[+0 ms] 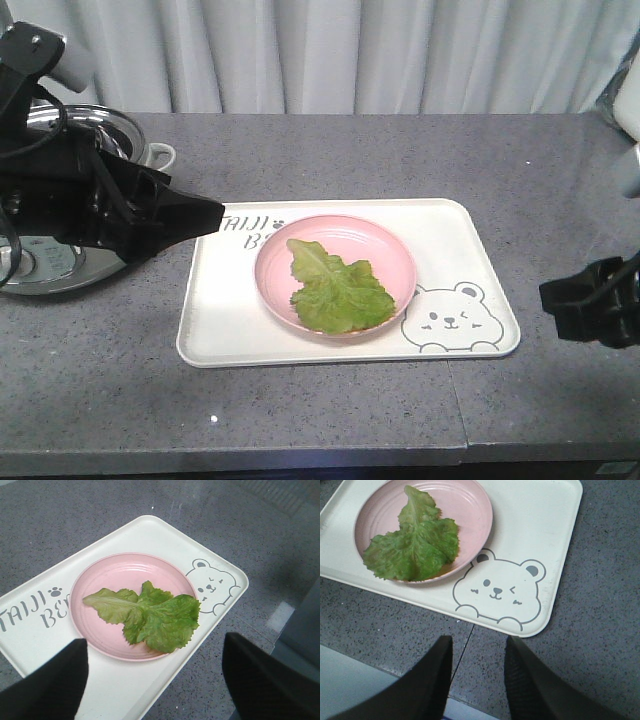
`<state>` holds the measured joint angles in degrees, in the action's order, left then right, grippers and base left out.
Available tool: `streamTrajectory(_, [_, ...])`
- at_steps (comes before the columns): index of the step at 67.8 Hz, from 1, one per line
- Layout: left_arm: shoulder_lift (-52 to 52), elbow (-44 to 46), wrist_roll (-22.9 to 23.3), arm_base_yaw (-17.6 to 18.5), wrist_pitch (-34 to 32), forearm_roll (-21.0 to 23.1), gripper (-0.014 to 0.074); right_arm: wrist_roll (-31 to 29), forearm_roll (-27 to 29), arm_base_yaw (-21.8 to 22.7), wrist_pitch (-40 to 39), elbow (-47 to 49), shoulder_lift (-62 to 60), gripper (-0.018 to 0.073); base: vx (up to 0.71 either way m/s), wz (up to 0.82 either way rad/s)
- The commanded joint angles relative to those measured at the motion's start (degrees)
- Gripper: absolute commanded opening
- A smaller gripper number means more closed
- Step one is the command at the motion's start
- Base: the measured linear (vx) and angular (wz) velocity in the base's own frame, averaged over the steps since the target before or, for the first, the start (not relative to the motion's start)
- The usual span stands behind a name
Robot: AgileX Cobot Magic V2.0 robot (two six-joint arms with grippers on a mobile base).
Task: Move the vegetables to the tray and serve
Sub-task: 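Release the plate and withdraw the right gripper away from the tray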
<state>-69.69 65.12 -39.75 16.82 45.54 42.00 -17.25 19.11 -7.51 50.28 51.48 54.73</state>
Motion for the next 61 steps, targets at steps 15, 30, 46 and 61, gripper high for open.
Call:
streamTrajectory(15, [1.5, 1.5, 0.4, 0.2, -2.1, 2.5, 0.0534, -0.6, 0.6, 0.2, -3.2, -2.3, -3.9, 0.0251, 0.0, 0.0])
streamTrajectory(30, [1.4, 1.5, 3.6, 0.2, 2.4, -5.2, 0.0534, 4.3, -3.7, 1.1, -5.3, -0.8, -2.2, 0.0251, 0.0, 0.0])
streamTrajectory(46, [0.8, 0.3, 22.3, 0.0, 4.4, -24.5, 0.0534, 3.7, -4.0, 8.2, 1.2, 4.4, 7.3, 0.0251, 0.0, 0.0])
streamTrajectory(61, [-3.9, -5.4, 25.9, -5.1, 5.2, -23.4, 0.0534, 0.8, -2.7, 10.5, 7.6, 9.4, 15.6, 0.0251, 0.0, 0.0])
